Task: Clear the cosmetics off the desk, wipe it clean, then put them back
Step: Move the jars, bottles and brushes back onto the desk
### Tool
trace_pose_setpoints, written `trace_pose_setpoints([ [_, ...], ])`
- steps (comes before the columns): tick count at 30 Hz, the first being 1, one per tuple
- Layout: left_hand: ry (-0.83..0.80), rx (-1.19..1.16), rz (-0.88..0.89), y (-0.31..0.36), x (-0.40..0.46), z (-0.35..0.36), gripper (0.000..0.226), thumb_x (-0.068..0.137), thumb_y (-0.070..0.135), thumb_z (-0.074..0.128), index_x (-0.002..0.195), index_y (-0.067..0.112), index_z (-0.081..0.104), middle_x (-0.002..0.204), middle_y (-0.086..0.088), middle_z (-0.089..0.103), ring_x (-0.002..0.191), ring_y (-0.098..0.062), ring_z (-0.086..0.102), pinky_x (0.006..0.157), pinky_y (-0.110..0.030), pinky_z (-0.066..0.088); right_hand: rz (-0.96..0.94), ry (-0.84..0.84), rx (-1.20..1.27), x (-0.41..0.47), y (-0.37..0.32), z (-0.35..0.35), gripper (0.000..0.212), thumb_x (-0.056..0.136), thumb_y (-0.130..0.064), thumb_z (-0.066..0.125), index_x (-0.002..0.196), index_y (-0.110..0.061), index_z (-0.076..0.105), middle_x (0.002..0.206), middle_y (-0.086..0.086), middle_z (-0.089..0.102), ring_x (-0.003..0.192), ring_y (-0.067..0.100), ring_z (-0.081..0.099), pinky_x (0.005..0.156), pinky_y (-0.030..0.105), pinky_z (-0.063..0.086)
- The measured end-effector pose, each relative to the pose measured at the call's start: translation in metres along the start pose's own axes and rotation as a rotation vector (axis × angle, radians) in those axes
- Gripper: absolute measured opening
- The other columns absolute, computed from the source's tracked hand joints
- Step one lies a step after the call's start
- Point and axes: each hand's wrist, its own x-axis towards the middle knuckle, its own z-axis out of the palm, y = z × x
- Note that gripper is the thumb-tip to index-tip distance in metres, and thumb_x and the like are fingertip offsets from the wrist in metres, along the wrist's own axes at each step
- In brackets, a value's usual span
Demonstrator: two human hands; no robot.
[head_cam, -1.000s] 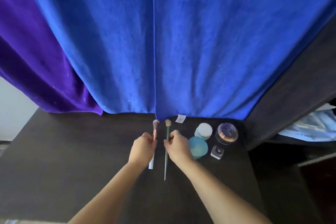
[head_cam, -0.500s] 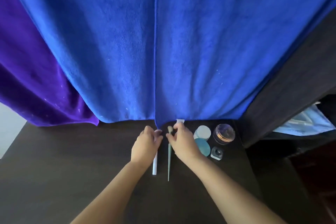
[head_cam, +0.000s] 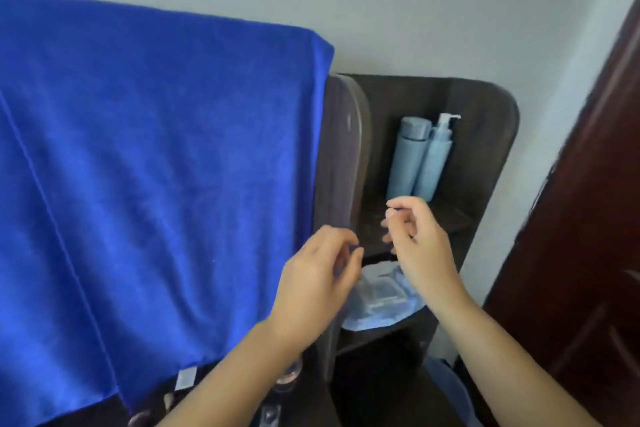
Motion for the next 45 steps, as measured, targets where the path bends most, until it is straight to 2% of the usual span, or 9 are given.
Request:
trace_pose_setpoints([
  [4, 0.032, -0.004, 0.036, 0.029, 0.06, 0.078, 0.025, 0.09, 0.028, 0.045, 0.115, 0.024, 0.046, 0.1, 0.005, 0.053, 0.088, -0.005, 0.052, 0.073, -0.03, 0.051, 0.005, 0.15, -0.195, 0.063, 0.047, -0.054, 0.023, 0.093, -0.015, 0.049, 0.116, -0.013, 0.053, 0.108, 0.009, 0.061, 0.09, 0.017, 0.059, 0.078, 0.025, 0.043],
  [6, 0.104, -0.015, -0.135, 0.024, 0.09, 0.112, 0.037, 0.09, 0.021, 0.051, 0.126, 0.015, 0.044, 0.117, -0.001, 0.051, 0.11, -0.013, 0.049, 0.089, -0.031, 0.047, 0.067, 0.123, -0.308, 0.09, 0.069, -0.059, 0.038, 0.094, -0.016, 0.047, 0.131, -0.006, 0.043, 0.127, 0.015, 0.05, 0.109, 0.022, 0.054, 0.089, 0.027, 0.04],
  [9, 0.114, 0.02, -0.397, 0.009, 0.129, 0.148, 0.051, 0.091, 0.023, 0.053, 0.136, 0.009, 0.034, 0.135, -0.011, 0.041, 0.126, -0.024, 0.038, 0.097, -0.033, 0.037, 0.137, 0.039, -0.356, 0.12, 0.095, -0.058, 0.053, 0.096, -0.02, 0.046, 0.142, -0.002, 0.026, 0.141, 0.019, 0.037, 0.128, 0.031, 0.041, 0.103, 0.036, 0.035],
  [14, 0.065, 0.05, -0.531, -0.004, 0.161, 0.181, 0.054, 0.088, 0.03, 0.057, 0.133, 0.012, 0.033, 0.13, -0.009, 0.044, 0.118, -0.024, 0.043, 0.087, -0.039, 0.045, 0.139, -0.005, -0.21, 0.154, 0.112, -0.051, 0.052, 0.093, -0.019, 0.052, 0.137, -0.004, 0.03, 0.135, 0.018, 0.045, 0.119, 0.03, 0.049, 0.092, 0.035, 0.042],
  [21, 0.109, 0.033, -0.548, -0.01, 0.169, 0.19, 0.051, 0.084, 0.03, 0.063, 0.125, 0.014, 0.037, 0.122, -0.005, 0.045, 0.11, -0.022, 0.05, 0.085, -0.039, 0.048, 0.146, -0.065, -0.159, 0.165, 0.122, -0.044, 0.036, 0.09, -0.019, 0.057, 0.118, -0.003, 0.04, 0.122, 0.017, 0.051, 0.11, 0.031, 0.054, 0.086, 0.039, 0.047],
  [28, 0.121, -0.048, -0.525, 0.0, 0.145, 0.164, 0.051, 0.083, 0.026, 0.065, 0.126, 0.015, 0.04, 0.123, -0.003, 0.047, 0.105, -0.012, 0.048, 0.08, -0.025, 0.038, 0.099, -0.039, -0.119, 0.138, 0.117, -0.063, 0.037, 0.087, -0.026, 0.062, 0.114, -0.009, 0.043, 0.112, 0.01, 0.056, 0.096, 0.019, 0.055, 0.074, 0.031, 0.044],
  [34, 0.133, -0.212, -0.433, 0.036, 0.097, 0.117, 0.054, 0.081, 0.025, 0.068, 0.127, 0.021, 0.041, 0.121, 0.004, 0.052, 0.106, -0.004, 0.05, 0.088, -0.025, 0.046, 0.047, -0.024, -0.084, 0.085, 0.074, -0.088, 0.038, 0.085, -0.029, 0.064, 0.116, -0.019, 0.042, 0.105, -0.004, 0.054, 0.091, 0.012, 0.055, 0.074, 0.027, 0.045],
  [40, 0.058, -0.295, -0.275, 0.06, 0.0, 0.016, 0.049, 0.079, 0.027, 0.068, 0.122, 0.031, 0.044, 0.118, 0.012, 0.052, 0.108, -0.002, 0.051, 0.087, -0.025, 0.048, 0.061, -0.005, 0.061, -0.008, 0.002, -0.059, 0.046, 0.085, -0.028, 0.064, 0.124, -0.018, 0.042, 0.11, -0.007, 0.055, 0.094, 0.006, 0.055, 0.072, 0.016, 0.043],
  [45, 0.067, -0.212, -0.346, 0.025, -0.085, -0.098, 0.045, 0.079, 0.021, 0.069, 0.11, 0.041, 0.042, 0.113, 0.009, 0.055, 0.104, 0.0, 0.05, 0.087, -0.028, 0.047, 0.079, -0.088, 0.126, -0.098, -0.056, 0.018, 0.039, 0.084, -0.025, 0.066, 0.116, -0.025, 0.043, 0.1, -0.013, 0.057, 0.091, 0.001, 0.057, 0.071, 0.017, 0.043],
])
